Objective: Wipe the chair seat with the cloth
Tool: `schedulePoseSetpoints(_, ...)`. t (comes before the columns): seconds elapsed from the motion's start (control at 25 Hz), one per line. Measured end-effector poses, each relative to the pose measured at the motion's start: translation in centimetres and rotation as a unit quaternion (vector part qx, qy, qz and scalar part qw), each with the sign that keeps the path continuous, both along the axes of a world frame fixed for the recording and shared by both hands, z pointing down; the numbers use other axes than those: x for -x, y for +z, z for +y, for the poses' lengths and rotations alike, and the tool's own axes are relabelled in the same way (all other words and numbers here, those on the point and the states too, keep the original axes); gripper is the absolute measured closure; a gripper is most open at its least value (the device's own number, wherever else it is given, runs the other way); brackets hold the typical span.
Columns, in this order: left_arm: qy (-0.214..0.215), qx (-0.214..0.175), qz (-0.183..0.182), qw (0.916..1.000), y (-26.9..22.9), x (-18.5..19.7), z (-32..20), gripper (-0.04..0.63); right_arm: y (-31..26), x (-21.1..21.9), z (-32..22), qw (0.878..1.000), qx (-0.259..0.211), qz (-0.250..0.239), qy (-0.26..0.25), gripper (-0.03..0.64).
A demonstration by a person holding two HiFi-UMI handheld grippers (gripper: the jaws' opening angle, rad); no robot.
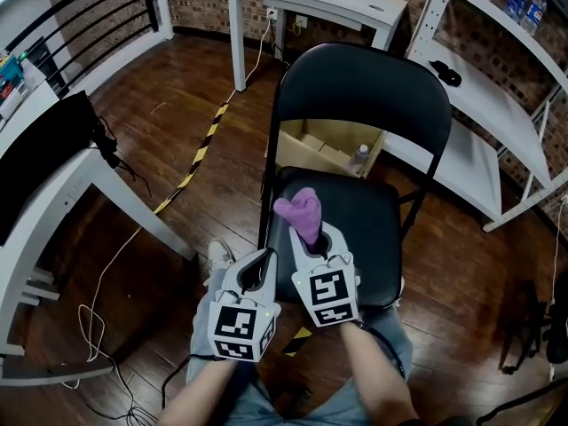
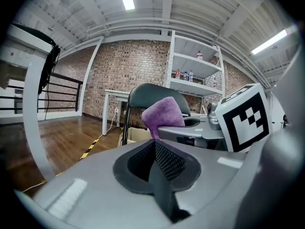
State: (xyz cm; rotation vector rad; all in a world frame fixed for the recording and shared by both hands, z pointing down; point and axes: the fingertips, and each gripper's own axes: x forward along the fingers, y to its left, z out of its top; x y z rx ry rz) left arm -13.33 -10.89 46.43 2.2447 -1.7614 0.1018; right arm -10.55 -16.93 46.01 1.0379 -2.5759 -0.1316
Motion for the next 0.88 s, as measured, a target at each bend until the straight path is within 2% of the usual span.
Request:
schedulePoseSetpoints(0.6, -0.003, -0.007, -0.009, 0.9999, -1.0, 1.3, -4.5, 0.591, 1.9, 1.6, -5.8, 0.998, 0.055, -0.019, 0.013, 0.571)
schedulePoseSetpoints(0.88, -0.004, -0.008, -0.008, 0.9999, -1.2, 2.4, -7.5, 0.591, 4.2, 2.3, -10.1, 0.997, 0.07, 0.017, 0.015, 0.571)
